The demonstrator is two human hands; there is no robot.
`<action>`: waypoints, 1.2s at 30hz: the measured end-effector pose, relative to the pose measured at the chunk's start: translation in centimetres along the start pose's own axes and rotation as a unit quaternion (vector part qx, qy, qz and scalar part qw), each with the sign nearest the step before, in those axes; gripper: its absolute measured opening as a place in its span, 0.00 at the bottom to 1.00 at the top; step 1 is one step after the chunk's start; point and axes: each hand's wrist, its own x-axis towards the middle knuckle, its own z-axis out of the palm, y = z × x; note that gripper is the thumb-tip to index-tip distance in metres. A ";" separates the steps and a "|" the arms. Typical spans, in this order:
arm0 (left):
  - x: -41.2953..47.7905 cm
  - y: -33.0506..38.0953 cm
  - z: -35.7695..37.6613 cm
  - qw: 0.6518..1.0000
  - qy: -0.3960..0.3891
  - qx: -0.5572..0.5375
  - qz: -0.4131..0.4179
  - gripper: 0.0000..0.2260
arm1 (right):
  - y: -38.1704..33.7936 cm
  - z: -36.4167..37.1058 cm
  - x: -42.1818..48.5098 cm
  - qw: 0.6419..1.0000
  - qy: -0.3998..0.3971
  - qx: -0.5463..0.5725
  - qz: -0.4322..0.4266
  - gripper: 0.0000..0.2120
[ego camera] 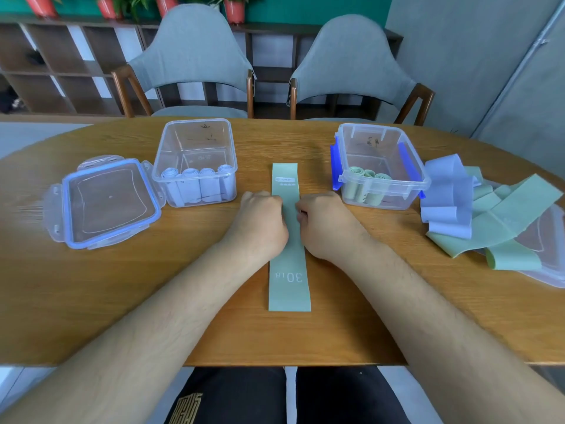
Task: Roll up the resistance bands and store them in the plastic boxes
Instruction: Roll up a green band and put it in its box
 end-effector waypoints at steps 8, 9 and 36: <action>-1.8 0.2 -0.3 1.000 -0.013 -0.003 0.024 0.14 | -0.1 0.6 -1.8 0.995 0.010 0.100 0.027 0.09; -2.0 0.2 -0.4 1.000 -0.014 -0.003 0.018 0.14 | -0.2 0.3 -2.0 0.992 0.021 0.118 0.043 0.10; -5.1 -0.2 -2.0 0.984 -0.027 -0.159 -0.074 0.17 | -1.6 0.8 -4.9 0.917 0.091 0.355 0.159 0.20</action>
